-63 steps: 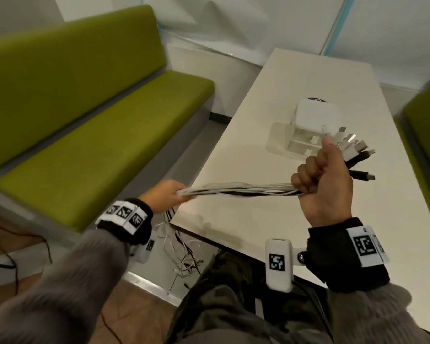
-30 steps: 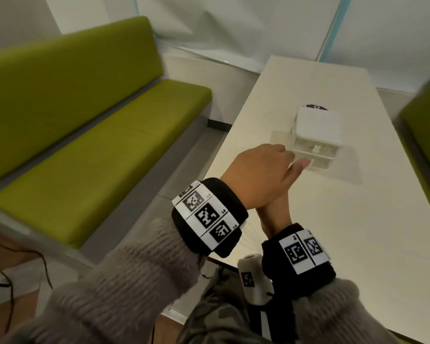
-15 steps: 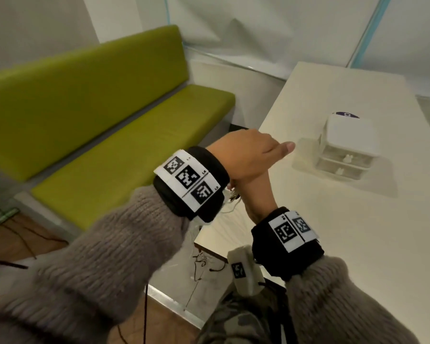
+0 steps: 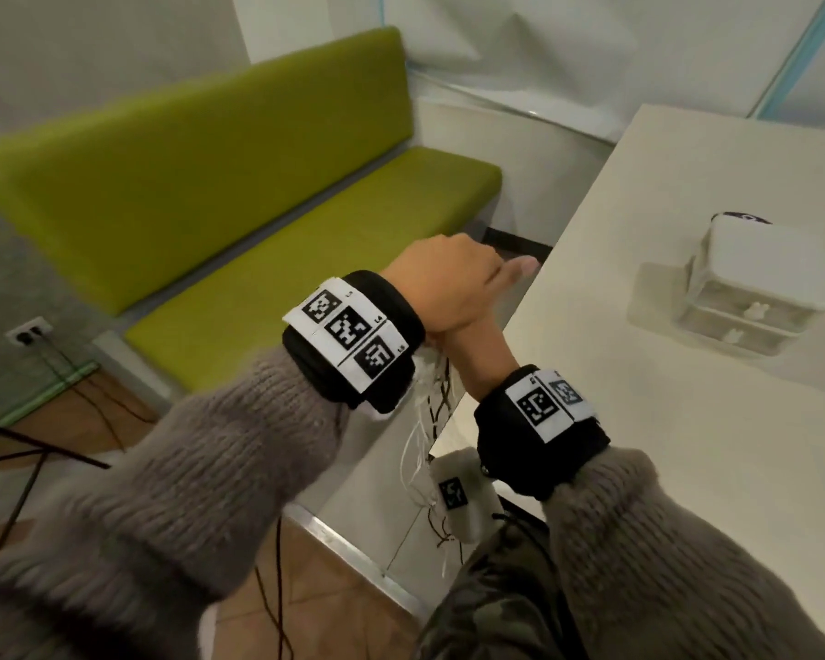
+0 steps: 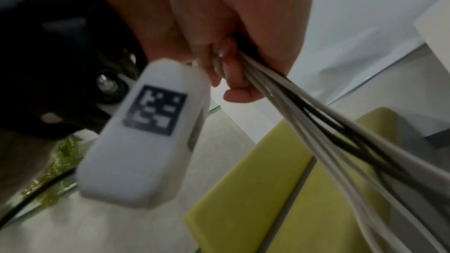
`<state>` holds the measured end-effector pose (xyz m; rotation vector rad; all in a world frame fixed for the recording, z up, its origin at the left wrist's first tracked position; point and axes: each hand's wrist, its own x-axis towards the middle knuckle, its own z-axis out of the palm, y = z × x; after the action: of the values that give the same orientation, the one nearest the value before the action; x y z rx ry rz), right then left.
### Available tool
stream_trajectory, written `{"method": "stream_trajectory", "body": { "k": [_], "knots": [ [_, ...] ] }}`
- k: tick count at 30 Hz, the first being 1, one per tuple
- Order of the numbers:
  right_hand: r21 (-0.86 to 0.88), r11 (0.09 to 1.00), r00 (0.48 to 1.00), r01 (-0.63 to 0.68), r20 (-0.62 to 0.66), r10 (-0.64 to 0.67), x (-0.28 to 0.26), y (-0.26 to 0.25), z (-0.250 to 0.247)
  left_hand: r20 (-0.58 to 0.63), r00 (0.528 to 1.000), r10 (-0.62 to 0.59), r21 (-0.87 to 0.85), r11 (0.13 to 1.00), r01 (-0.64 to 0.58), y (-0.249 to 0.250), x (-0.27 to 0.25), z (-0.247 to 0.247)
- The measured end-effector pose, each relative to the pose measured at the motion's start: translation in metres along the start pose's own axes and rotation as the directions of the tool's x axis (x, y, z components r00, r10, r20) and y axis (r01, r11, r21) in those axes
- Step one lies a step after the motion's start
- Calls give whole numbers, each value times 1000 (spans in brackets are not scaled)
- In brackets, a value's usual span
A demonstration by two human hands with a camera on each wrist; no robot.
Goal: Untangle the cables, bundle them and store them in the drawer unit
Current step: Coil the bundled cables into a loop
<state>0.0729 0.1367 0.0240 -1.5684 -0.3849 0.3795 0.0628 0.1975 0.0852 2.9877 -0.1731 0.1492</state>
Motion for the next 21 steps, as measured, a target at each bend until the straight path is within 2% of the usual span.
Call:
{"method": "stream_trajectory", "body": {
  "k": [2,3,4,6,8,10,12,14,15,16,18,21],
  "knots": [
    [-66,997,999,43,15,-42,2,2,3,-140,990,23,-64,997,-32,-8,-4,-9],
    [-80,995,998,60,-19,-62,4,3,4,-222,975,20,-80,996,-38,-12,-4,-11],
    [-102,992,997,68,-34,-71,7,3,6,-243,970,5,-78,997,-25,-15,-3,-11],
    [-173,981,996,84,-1,-86,10,2,15,-117,991,-56,-74,996,48,-19,-1,0],
    [-119,990,997,79,-9,-80,9,2,22,-1,997,-74,-123,990,74,-24,0,11],
    [-89,989,992,122,-21,-125,10,3,23,7,998,-63,-191,980,63,-26,-2,7],
    [-30,991,991,133,-11,-134,8,4,22,-92,994,-57,-178,983,40,-28,-6,-3],
    [65,992,994,108,-30,-106,7,1,23,-314,943,-110,-181,982,55,-33,-9,-11],
    [91,990,994,111,-30,-109,6,-1,23,-365,914,-178,-250,964,87,-36,-10,-13],
    [99,988,993,118,-26,-116,5,-2,23,-346,905,-248,-374,921,109,-40,-10,-11],
    [93,987,991,131,-6,-131,4,-3,23,-215,923,-318,-681,726,91,-43,-11,-3],
    [100,987,992,125,13,-127,2,-1,24,-170,937,-304,-882,471,-8,-40,-14,3]
  ]
}}
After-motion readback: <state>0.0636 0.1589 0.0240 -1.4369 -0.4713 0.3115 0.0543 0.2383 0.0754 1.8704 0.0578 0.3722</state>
